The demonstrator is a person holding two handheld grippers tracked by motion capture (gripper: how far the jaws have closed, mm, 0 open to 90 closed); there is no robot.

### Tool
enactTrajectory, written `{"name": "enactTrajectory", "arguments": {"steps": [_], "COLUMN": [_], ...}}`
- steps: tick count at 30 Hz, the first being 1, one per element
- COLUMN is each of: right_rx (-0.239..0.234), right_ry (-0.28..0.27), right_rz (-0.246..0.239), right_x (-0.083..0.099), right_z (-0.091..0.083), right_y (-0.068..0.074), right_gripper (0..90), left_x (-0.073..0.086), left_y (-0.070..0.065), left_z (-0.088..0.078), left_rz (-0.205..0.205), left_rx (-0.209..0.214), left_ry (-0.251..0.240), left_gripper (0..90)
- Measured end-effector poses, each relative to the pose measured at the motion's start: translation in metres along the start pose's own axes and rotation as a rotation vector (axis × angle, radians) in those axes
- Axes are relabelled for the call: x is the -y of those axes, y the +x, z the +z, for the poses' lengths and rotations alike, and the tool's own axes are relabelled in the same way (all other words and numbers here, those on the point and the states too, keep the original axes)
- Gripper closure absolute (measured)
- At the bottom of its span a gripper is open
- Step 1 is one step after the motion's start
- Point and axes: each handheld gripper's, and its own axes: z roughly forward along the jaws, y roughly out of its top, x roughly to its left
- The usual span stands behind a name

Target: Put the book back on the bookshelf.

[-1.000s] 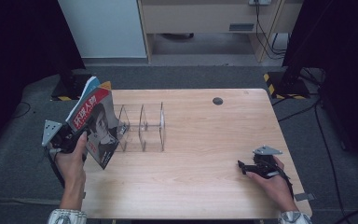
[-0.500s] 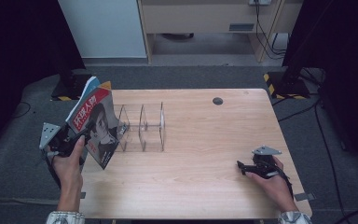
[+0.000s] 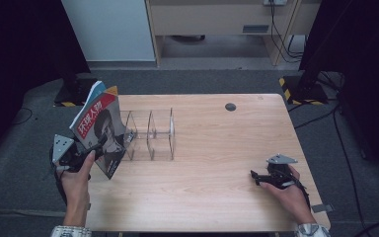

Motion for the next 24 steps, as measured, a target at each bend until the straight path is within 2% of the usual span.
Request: {"name": "enactTrajectory", "arguments": {"steps": [12, 24], "right_rx": [-0.007, -0.009], "right_ry": [-0.001, 0.001], "right_rz": [-0.011, -0.016], "right_x": [-0.001, -0.001], "right_z": [0.001, 0.001], "right_y": [0.001, 0.002], "right_gripper": [15.0, 15.0], "left_x": [0.011, 0.02], "left_y": [-0.009, -0.016], "left_z": [-0.017, -0.032], "left_rz": [0.043, 0.042], "left_rx": [-0.035, -0.046], "left_ry": [0.021, 0.037], "left_gripper": [13.5, 12.9]}}
